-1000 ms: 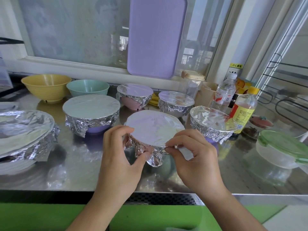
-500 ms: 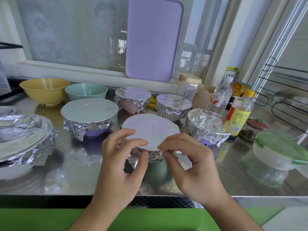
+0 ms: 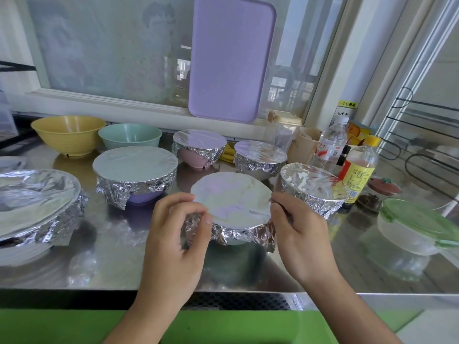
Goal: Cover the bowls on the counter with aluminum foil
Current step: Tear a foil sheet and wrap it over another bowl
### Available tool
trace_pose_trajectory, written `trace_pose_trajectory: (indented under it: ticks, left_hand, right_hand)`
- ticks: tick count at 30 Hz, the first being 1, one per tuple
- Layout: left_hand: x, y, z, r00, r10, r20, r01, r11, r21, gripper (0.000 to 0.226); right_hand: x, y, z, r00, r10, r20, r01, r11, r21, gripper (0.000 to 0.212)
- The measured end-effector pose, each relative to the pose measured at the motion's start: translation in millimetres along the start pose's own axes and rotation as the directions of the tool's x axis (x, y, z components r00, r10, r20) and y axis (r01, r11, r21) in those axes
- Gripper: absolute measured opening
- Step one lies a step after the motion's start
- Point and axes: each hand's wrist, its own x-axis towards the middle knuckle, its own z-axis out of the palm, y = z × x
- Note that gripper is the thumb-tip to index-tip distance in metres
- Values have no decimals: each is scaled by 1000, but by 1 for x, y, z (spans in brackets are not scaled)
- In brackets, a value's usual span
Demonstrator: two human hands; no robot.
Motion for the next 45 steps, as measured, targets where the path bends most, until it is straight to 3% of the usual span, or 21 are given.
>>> trace_pose_trajectory:
  ticks: [5, 9, 13, 17, 22, 29, 34, 36, 41, 45]
  left_hand:
    - [0, -3, 2, 999, -20, -33, 20, 1000, -6, 9]
    - [0, -2, 1, 999, -17, -42, 15, 999, -46, 7]
    - [-2, 4, 1, 997, 76, 26, -76, 997, -25, 25]
    - [-3, 2, 2, 992, 118, 50, -117, 993, -22, 24]
    - [-4, 6, 1, 991, 115, 74, -115, 993, 0, 25]
    - [-4, 7, 1, 989, 114, 93, -117, 992, 35, 30]
    - [-4, 7, 0, 993, 91, 82, -92, 996, 14, 32]
    - [-4, 8, 0, 993, 83, 82, -83, 997, 0, 32]
    - [-6, 10, 0, 994, 93, 57, -94, 995, 18, 40]
    - [-15, 13, 0, 998, 58, 18, -59, 997, 50, 46]
  right_hand:
    - [-7, 7, -7, 990, -53, -127, 49, 998, -36, 18]
    - [-9, 19, -12, 992, -76, -105, 85, 993, 81, 16]
    - [-10, 18, -15, 996, -67, -62, 78, 979, 188, 16]
    - [-10, 12, -14, 991, -129, -23, 131, 961, 242, 9]
    - [-9, 11, -11, 987, -162, -11, 161, 965, 206, 25]
    - [-9, 9, -8, 984, -177, -14, 177, 970, 169, 28]
    - [-18, 8, -5, 996, -82, -21, 84, 975, 204, 39]
    - [-27, 8, -2, 999, -31, -38, 39, 974, 224, 35]
    - [-46, 9, 15, 993, -68, -93, 68, 998, -4, 33]
    - [-48, 11, 20, 990, -70, -125, 67, 997, -34, 23]
